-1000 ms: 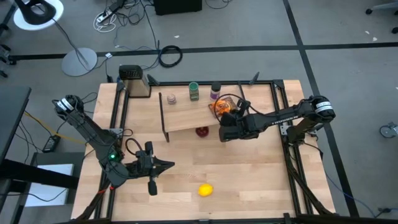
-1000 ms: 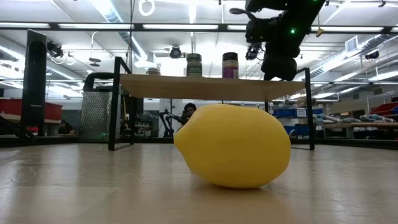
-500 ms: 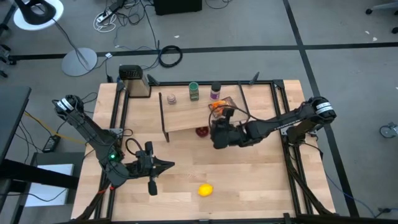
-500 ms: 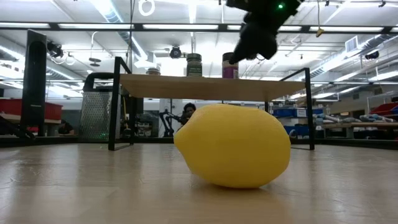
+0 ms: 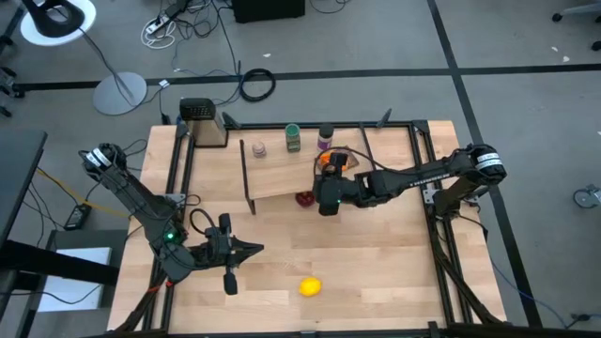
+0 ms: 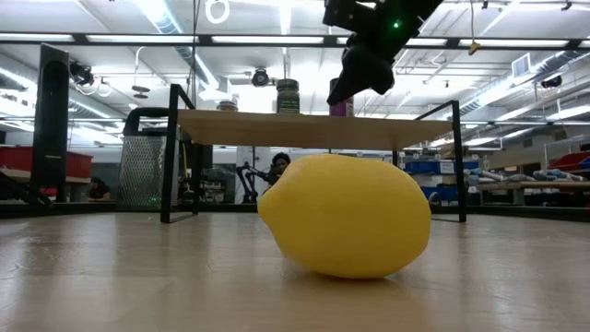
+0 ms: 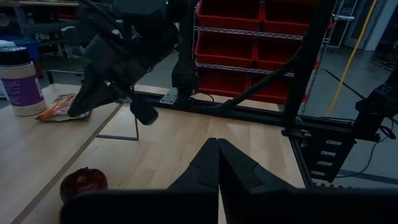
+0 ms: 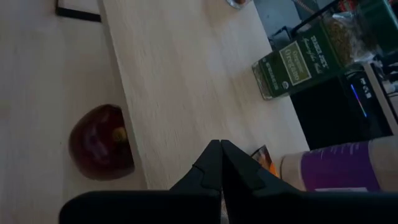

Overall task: Shelf spices
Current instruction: Adjust the orange seasoning bag

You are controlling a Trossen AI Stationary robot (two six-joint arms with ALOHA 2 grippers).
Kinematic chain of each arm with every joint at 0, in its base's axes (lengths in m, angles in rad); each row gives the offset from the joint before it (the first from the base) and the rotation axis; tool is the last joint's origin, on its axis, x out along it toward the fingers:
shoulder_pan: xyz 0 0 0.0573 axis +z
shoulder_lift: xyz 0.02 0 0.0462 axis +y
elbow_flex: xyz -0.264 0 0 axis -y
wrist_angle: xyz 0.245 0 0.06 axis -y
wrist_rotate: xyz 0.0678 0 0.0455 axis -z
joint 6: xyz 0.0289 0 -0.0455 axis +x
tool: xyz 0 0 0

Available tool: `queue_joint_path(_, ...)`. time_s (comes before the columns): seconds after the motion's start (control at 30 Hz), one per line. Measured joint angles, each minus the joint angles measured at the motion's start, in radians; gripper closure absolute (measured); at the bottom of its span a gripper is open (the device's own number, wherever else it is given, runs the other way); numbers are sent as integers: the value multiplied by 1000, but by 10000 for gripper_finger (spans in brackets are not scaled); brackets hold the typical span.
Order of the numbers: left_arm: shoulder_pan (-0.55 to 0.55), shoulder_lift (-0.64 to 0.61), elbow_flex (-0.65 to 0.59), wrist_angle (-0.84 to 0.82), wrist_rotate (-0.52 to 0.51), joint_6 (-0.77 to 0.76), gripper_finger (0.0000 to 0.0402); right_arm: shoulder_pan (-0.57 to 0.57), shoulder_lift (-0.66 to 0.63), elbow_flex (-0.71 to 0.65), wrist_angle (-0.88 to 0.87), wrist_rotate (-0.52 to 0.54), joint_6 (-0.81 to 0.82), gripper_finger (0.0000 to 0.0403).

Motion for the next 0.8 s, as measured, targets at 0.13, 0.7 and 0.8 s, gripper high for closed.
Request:
queue_joint_path(0.13,0,0,0,0,0,1,398,-8,0,0,-6,-3,-13,403)
queue_joint_path(0.7,0,0,0,1,0,1,398,-41,0,0,-106,-28,40,403)
queue_joint_path(0.8,0,0,0,0,0,1,398,-41,0,0,-124,-26,44,403)
